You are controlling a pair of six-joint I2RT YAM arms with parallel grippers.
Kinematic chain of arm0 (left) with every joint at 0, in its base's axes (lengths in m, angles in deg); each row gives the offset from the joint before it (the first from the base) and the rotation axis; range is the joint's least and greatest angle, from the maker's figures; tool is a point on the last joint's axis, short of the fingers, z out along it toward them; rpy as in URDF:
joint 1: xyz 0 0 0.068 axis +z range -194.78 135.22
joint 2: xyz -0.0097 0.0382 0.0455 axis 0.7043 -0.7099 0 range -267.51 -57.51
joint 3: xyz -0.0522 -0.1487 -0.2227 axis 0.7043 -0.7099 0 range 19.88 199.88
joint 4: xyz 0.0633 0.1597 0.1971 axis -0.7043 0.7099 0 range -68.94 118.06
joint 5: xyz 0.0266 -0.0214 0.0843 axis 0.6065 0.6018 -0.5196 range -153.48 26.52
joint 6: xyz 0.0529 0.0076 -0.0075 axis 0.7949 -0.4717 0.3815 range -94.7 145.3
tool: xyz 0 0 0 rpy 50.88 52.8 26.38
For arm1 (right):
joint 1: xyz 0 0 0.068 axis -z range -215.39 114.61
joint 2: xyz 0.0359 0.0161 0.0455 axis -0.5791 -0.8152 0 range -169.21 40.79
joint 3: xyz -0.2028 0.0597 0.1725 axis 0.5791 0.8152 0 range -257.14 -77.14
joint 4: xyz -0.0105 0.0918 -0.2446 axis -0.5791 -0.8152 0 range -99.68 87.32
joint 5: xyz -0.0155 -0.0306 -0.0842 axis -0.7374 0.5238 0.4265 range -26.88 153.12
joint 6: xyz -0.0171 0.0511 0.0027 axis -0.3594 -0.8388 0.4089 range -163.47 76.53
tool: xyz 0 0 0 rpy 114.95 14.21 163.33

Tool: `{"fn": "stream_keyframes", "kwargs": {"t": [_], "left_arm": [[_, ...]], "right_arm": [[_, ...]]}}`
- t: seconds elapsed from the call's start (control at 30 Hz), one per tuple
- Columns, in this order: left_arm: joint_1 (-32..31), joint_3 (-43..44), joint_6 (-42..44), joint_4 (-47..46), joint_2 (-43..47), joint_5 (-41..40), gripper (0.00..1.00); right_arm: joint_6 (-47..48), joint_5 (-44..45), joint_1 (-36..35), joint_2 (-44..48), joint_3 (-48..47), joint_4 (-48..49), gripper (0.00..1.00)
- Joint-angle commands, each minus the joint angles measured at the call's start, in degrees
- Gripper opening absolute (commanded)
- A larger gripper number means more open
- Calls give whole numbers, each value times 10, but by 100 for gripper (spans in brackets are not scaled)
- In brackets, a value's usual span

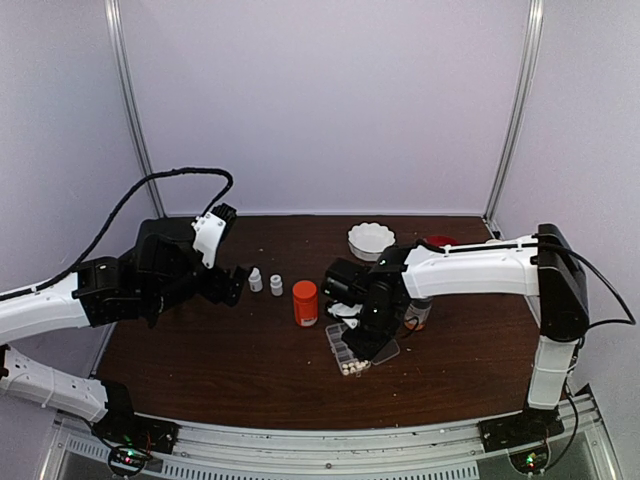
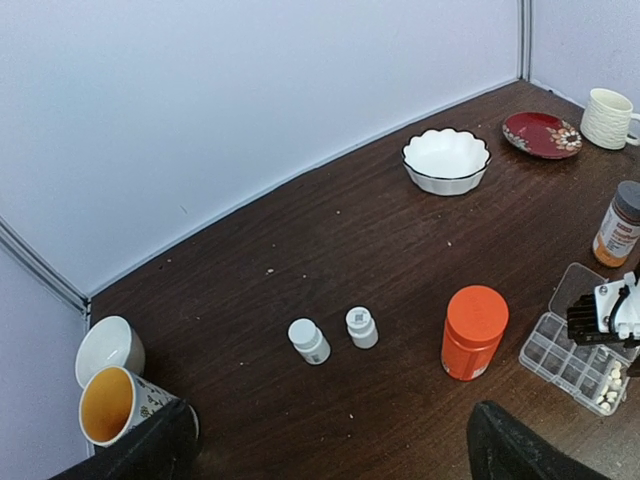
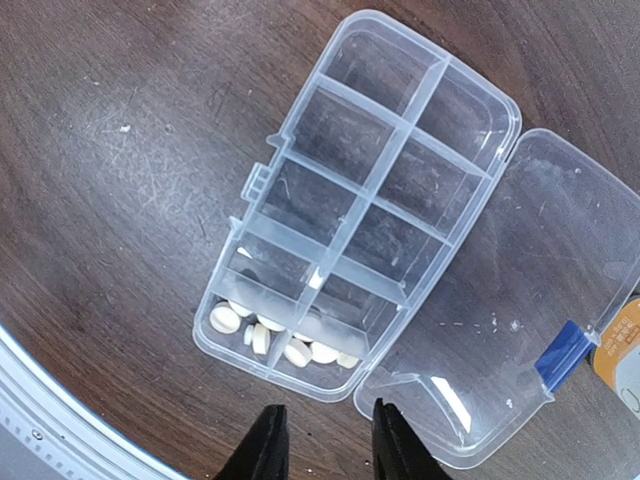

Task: Sort the pills into containers
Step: Place the pill in the compartment of the pill container, then place the pill bottle at the center of the board.

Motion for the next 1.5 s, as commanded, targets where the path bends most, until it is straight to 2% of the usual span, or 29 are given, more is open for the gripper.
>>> {"fn": "stream_keyframes", "kwargs": {"t": [0.0, 0.23, 0.33, 0.5, 0.6, 0.67, 0.7, 0.77, 0.97, 1.27, 1.47], "left_arm": [[5, 7, -27, -9, -11, 26, 98], [19, 1, -83, -3, -41, 61, 98], [28, 12, -93, 3, -62, 81, 98], [29, 61, -80, 38, -118, 109, 97], [28, 100, -71, 63, -164, 123, 98], [28, 121, -66, 69, -192, 128, 98], [28, 130, -65, 71, -206, 129, 98], [28, 150, -63, 75, -233, 134, 98], [29, 198, -63, 85, -288, 149, 97], [29, 207, -56, 89, -280, 153, 98], [29, 193, -62, 87, -272, 140, 98]], "right_arm": [[6, 27, 10, 38, 1, 0, 29], [10, 39, 59, 136, 71, 68, 31], [8, 62, 85, 175, 95, 98, 45], [18, 86, 125, 212, 111, 94, 65], [25, 131, 132, 229, 124, 94, 81], [19, 171, 134, 242, 130, 96, 96], [17, 188, 136, 248, 138, 99, 99], [16, 192, 148, 256, 152, 112, 100], [8, 136, 189, 229, 163, 116, 100], [8, 57, 235, 191, 149, 154, 76], [17, 68, 235, 180, 157, 152, 69]]}}
